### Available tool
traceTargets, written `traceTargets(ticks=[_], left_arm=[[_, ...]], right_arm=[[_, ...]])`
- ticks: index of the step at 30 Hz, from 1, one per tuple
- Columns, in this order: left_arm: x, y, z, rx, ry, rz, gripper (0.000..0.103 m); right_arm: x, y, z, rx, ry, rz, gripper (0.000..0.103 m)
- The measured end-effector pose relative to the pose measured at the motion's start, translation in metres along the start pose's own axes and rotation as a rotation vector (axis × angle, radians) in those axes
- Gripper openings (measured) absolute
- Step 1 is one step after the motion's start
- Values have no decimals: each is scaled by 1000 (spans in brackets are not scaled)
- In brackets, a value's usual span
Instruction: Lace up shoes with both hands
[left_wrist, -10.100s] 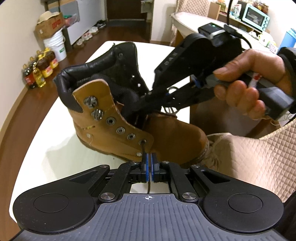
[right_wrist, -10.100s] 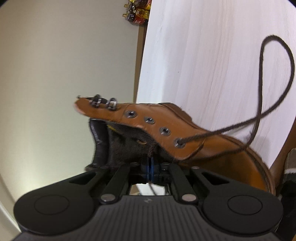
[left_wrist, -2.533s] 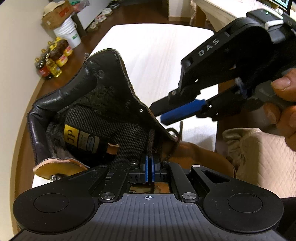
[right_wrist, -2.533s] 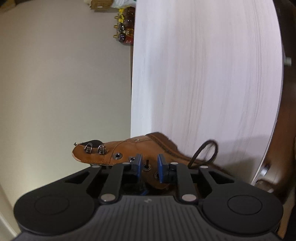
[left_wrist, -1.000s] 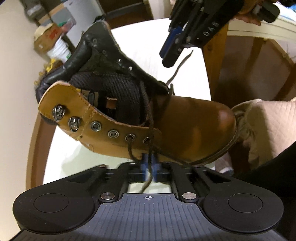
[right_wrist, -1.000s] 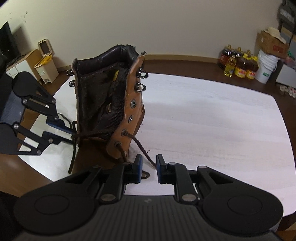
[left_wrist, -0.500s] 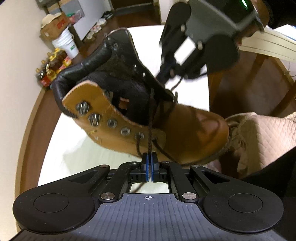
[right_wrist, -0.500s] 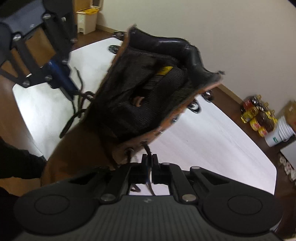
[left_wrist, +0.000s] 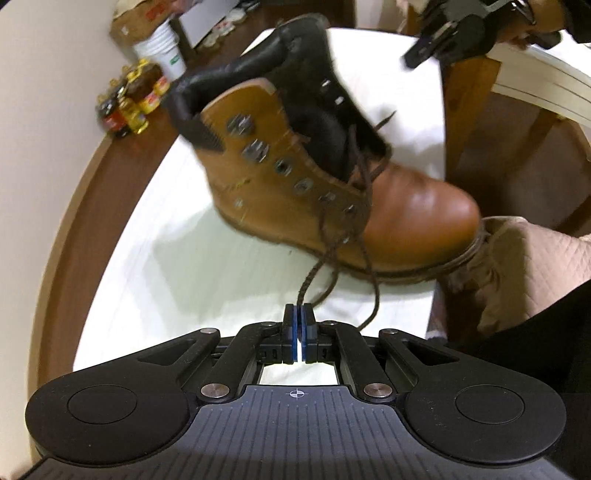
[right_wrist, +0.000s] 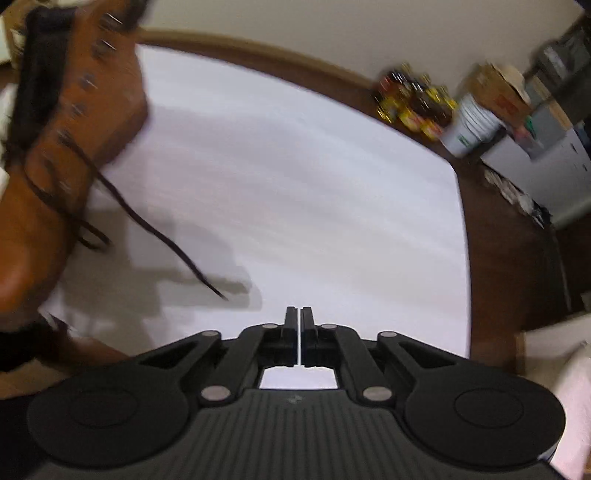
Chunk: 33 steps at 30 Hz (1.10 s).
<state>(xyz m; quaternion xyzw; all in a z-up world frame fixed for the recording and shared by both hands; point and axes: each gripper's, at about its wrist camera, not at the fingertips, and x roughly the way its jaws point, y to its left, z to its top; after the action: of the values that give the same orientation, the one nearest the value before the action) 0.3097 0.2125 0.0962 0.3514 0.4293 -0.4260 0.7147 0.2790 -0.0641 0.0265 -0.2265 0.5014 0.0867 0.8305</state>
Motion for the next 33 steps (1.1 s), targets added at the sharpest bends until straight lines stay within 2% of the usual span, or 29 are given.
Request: traceTargets(ticks=[1,5,10,13,14,15,19,22,25,28,31,32,33], left_arm=[[0,-3,2,5,-4,-3,2],[3,-10,5,18,-11,-7,2],[3,-13,4,23,-16,-5,2],[1,-12,2,4,-15,-1,2],[1,-11,1,-6,-13,-5,2],[0,-10,0,-16,-10,-10,4],[2,-1,-4,-76,-7,-45,7],[9,3,2,-92,-15,-39,7],[16,4,10,-96,-32,-51,8],[22,2,16,-97,-41,-57,8],[28,1,22,-97,-49,-64,9],[30,1,24,-97,-52,-66,9],[32,0,26,-98,-55,-68,10]], right_arm=[[-3,7,5,-16,-29,28,15],[-10,45,23,-160,-141,127,19],[-2,87,31,-476,-195,101,19],[-2,90,33,-544,-231,91,19],[-2,89,34,-553,-237,87,15],[-3,87,34,-557,-241,92,4],[4,58,37,-396,-145,74,3],[21,26,27,-297,-11,-36,3],[40,-23,4,-192,144,-220,3],[45,-58,-10,-107,239,-368,3],[46,-69,-17,-78,270,-419,4],[45,-66,-15,-88,268,-410,4],[45,-62,-14,-109,263,-389,9]])
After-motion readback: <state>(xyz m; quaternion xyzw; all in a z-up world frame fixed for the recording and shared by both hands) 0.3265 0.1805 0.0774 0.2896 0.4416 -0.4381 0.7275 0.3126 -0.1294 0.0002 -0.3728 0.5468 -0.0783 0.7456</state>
